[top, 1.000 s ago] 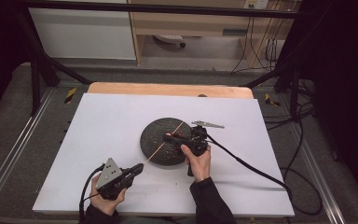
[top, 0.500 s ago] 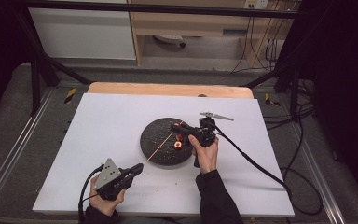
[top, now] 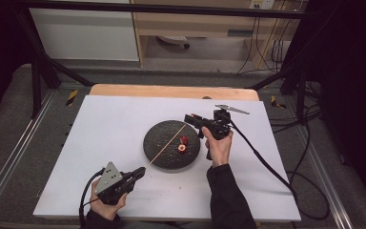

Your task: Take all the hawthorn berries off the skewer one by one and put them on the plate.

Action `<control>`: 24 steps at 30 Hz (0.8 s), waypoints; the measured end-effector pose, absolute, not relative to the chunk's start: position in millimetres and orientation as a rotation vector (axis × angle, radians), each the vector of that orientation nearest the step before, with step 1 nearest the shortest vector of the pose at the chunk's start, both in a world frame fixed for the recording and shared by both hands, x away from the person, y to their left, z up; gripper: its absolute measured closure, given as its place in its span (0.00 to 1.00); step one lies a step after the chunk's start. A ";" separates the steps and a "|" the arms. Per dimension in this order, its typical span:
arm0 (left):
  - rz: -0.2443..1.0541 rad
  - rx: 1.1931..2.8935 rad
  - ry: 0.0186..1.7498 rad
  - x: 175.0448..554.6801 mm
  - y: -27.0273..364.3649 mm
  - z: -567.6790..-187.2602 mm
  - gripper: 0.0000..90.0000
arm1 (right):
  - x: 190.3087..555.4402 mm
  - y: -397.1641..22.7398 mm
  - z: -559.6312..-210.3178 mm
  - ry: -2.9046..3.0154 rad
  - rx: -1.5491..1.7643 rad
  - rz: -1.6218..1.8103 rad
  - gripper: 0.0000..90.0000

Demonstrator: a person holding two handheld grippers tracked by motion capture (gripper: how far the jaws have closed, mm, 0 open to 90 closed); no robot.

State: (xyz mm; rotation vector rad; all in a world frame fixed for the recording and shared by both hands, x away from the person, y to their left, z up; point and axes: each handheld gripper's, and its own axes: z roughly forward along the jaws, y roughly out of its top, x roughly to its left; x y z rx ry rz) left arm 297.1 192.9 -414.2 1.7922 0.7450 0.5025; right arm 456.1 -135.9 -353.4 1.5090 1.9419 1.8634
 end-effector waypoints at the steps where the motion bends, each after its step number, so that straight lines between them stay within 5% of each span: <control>1: 0.503 1.792 0.746 297.3 193.2 -414.4 0.98 | 457.8 -138.2 -352.2 1.933 1.511 1.859 0.68; 9: 0.507 1.777 0.771 299.5 199.4 -412.9 0.98 | 464.7 -149.6 -352.7 1.900 1.536 1.839 0.68; 24: 0.515 1.761 0.820 306.5 209.8 -413.1 0.98 | 452.4 -102.9 -413.9 2.103 1.545 1.775 0.68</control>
